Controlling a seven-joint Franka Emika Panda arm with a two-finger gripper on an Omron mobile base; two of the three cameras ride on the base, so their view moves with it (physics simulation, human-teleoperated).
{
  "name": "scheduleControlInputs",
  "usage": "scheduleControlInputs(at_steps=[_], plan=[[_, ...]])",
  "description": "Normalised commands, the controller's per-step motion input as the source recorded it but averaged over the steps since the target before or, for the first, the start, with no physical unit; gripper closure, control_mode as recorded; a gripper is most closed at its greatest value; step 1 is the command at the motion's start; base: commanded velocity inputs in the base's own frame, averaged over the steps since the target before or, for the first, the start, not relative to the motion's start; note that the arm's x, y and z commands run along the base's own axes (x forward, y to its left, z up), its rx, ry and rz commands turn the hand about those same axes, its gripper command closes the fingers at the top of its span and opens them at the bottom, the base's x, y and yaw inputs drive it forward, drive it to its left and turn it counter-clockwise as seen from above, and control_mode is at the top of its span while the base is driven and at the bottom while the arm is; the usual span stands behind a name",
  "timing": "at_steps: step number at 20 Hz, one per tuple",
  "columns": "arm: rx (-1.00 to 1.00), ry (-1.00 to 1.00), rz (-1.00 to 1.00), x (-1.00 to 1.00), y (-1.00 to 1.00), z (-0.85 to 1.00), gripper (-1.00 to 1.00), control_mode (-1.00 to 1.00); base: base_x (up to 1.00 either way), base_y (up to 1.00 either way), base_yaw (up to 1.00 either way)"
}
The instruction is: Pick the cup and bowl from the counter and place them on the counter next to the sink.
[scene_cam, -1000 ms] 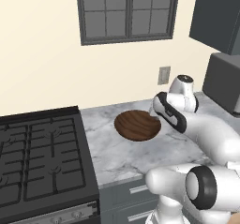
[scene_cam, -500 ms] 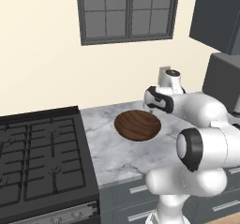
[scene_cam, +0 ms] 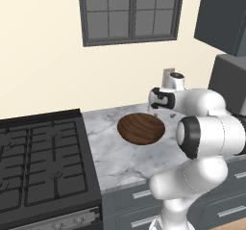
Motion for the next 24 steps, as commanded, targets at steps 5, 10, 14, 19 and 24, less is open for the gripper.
scheduleControlInputs(at_steps=[5, 10, 14, 19, 24], plan=[[0.0, 0.0, 0.13, 0.0, 0.01, -0.26, -1.0, -1.0, 0.0, 0.0, 0.0], [0.0, 0.0, 0.14, 0.0, 0.0, -0.14, -1.0, -1.0, 0.0, 0.0, 0.0], [0.0, -0.02, 0.12, 0.0, 0.0, -0.09, -1.0, -1.0, 0.0, 0.0, 0.0], [0.0, -0.04, 0.11, 0.02, -0.01, -0.16, -1.0, -1.0, 0.0, 0.0, 0.0], [0.0, -0.04, 0.07, 0.08, -0.06, -0.26, -1.0, -1.0, 0.0, 0.0, 0.0]])
